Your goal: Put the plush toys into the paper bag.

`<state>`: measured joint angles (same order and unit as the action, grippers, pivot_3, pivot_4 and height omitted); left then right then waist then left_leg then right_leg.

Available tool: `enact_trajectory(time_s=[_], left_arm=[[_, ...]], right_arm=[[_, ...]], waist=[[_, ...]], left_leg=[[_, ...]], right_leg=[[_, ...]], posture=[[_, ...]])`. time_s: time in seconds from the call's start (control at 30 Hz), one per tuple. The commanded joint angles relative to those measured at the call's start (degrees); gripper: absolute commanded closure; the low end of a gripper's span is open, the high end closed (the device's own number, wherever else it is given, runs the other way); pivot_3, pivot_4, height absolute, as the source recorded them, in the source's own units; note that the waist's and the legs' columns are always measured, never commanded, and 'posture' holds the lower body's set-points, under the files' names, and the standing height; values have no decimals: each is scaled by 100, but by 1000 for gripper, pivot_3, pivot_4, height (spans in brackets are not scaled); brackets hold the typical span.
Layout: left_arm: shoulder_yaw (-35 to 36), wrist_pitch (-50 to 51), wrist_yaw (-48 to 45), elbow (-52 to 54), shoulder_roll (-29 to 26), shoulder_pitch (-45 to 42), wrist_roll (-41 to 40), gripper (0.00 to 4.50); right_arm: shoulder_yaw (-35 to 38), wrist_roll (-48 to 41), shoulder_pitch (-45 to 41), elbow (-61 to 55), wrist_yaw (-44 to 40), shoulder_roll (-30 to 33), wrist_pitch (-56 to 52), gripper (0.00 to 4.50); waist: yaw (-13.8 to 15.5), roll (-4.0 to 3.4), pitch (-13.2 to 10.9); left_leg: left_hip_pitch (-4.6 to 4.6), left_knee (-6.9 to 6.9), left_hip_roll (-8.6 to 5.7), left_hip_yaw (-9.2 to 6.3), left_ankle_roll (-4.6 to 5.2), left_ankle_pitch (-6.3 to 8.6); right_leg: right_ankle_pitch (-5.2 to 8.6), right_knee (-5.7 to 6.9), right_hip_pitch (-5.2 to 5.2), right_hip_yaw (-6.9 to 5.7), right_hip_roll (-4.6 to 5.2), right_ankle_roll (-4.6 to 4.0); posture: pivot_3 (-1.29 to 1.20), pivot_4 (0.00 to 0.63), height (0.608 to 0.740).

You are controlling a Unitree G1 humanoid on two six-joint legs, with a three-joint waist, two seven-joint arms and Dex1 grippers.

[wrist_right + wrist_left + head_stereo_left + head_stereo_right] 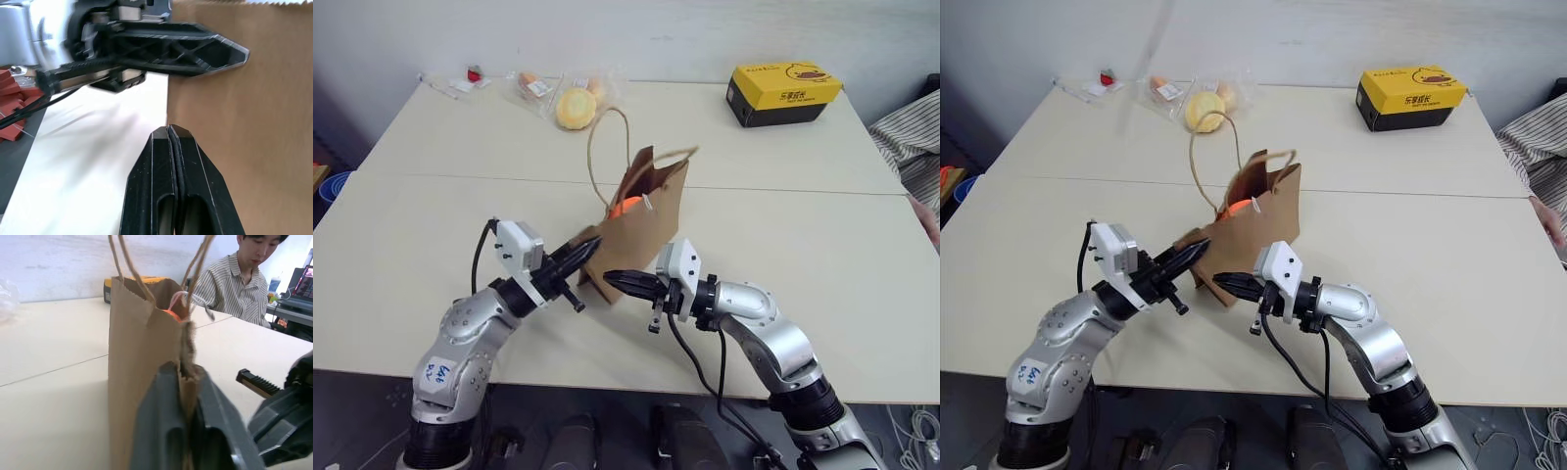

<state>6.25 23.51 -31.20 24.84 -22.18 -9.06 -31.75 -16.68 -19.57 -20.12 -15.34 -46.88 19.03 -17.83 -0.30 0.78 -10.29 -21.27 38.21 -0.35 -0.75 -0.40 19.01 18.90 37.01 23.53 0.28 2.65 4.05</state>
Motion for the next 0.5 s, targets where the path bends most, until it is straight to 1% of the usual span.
enact_trajectory(time_s=[0.03, 0.1, 0.17, 0.2, 0.3, 0.37, 0.43, 0.5], left_arm=[[206, 113, -650, -154, -320, -259, -514, 4477], [242, 347, -1168, -386, -598, -469, -865, 4477], [226, 575, -1720, -687, -852, -807, -1158, 4477], [148, 567, -2010, -862, -943, -1007, -1158, 4477], [-211, 291, -2910, -1471, -1066, -1559, -918, 4477], [-476, -65, -3530, -1953, -1042, -1905, -675, 4477], [-763, -718, -4212, -2718, -976, -2211, -271, 4477], [-891, -1153, -4605, -3208, -917, -2377, -45, 4477]], right_arm=[[212, -95, 103, -272, -40, 133, 31, 4500], [420, -175, 322, -527, -17, 345, -66, 4500], [897, -431, 708, -939, -52, 613, -36, 4500], [1238, -595, 951, -1163, -136, 793, 34, 4500], [2294, -938, 1843, -1651, -507, 1608, -29, 4500], [3123, -1099, 2499, -1696, -887, 2096, 101, 4500], [4206, -1351, 3122, -1492, -1430, 2395, 412, 4500], [4754, -1489, 3453, -1322, -1666, 2540, 496, 4500]], waist=[[4, 0, 0], [27, 0, 0], [49, 0, -1], [73, -1, -1], [155, -2, 0], [166, -1, 0], [174, -2, 0], [133, -2, 0]], left_leg=[[0, 0, 0, -1, 0, 0], [-1, 0, 0, 0, 0, 0], [-4, 1, -1, -4, 0, 0], [-6, 2, -4, -6, 1, 0], [-12, 4, -8, -10, 3, 2], [-6, 5, -11, -6, 7, 4], [-1, 5, -12, 0, 10, 5], [9, 4, -9, 10, 10, 5]], right_leg=[[0, -1, 0, -1, 0, 0], [0, -2, 0, 0, 0, 0], [0, -4, -2, -4, 2, 0], [0, -5, -2, -5, 6, 0], [0, -14, -6, -7, 6, 0], [-1, -16, -15, -6, 6, 1], [-1, -19, -21, -5, 2, 1], [-1, -13, -21, 2, -10, 1]], posture=[[0, 150, 740], [0, 150, 740], [0, 150, 740], [0, 150, 740], [0, 150, 740], [0, 150, 740], [0, 150, 740], [0, 150, 740]])
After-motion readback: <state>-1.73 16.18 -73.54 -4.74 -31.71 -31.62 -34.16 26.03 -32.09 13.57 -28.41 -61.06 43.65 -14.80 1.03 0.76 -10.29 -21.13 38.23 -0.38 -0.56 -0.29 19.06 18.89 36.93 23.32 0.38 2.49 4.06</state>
